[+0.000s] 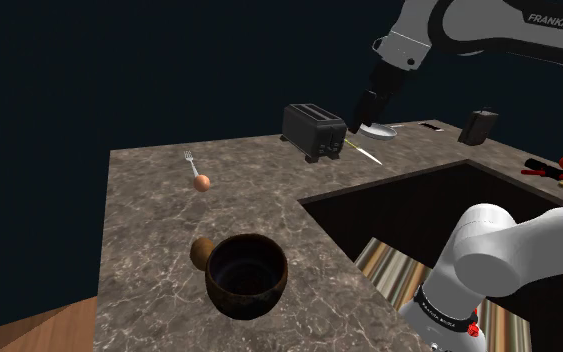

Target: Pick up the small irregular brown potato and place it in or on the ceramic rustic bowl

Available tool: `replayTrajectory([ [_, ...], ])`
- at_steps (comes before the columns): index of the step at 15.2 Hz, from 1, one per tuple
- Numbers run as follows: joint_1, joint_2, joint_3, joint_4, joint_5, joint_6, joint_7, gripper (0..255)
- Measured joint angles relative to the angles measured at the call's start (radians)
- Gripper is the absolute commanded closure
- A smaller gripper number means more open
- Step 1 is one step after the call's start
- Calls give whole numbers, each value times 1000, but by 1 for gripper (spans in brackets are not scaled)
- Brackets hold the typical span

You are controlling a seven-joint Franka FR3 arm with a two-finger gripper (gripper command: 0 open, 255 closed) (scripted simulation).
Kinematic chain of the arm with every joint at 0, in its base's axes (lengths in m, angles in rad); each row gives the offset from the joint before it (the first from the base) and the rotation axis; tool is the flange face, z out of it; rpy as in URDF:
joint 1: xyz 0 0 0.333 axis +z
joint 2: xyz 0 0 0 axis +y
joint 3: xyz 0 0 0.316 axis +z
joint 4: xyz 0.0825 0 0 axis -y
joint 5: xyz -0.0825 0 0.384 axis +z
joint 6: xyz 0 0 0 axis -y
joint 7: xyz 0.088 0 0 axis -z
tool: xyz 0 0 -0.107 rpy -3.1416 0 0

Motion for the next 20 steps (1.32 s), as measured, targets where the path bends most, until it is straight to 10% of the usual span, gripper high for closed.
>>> replayTrajectory([
  [20,60,258,337,-195,135,487,378,0],
])
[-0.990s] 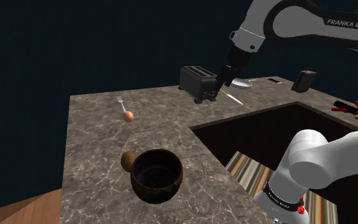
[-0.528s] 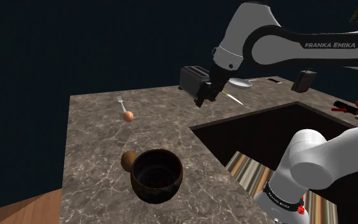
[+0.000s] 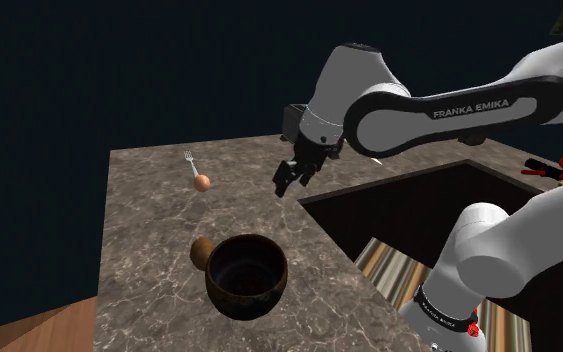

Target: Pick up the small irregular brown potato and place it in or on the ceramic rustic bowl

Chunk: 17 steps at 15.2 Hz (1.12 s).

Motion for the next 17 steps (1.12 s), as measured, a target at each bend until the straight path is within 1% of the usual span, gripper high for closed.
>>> replayTrajectory([
  [3,-9,100,63,21,-8,86,72,0],
  [6,-23,202,132,61,-36,154,159,0],
  [10,-52,348,223,120,-116,238,297,0],
  [12,-72,437,265,163,-186,276,380,0],
  [14,-79,516,294,202,-264,302,467,0],
  [17,-66,650,315,280,-408,322,614,0],
])
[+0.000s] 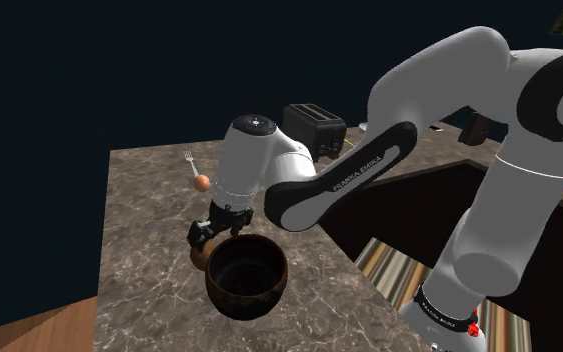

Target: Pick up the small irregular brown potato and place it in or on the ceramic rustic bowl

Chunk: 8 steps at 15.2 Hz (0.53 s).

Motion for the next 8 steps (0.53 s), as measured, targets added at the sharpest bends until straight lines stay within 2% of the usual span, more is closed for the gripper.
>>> replayTrajectory([
  [2,23,79,-8,48,-85,8,79,0],
  [8,52,166,-44,67,-187,53,156,0],
])
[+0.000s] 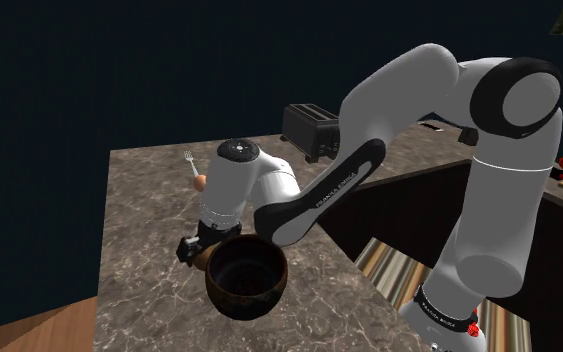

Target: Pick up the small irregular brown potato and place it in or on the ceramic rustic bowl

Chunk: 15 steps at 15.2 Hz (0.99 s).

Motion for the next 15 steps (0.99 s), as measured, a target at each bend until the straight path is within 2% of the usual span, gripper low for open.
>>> replayTrajectory([
  [7,10,27,-13,11,-28,10,18,0],
  [8,10,27,-13,11,-28,10,18,255],
  [15,10,27,-13,11,-28,10,18,255],
])
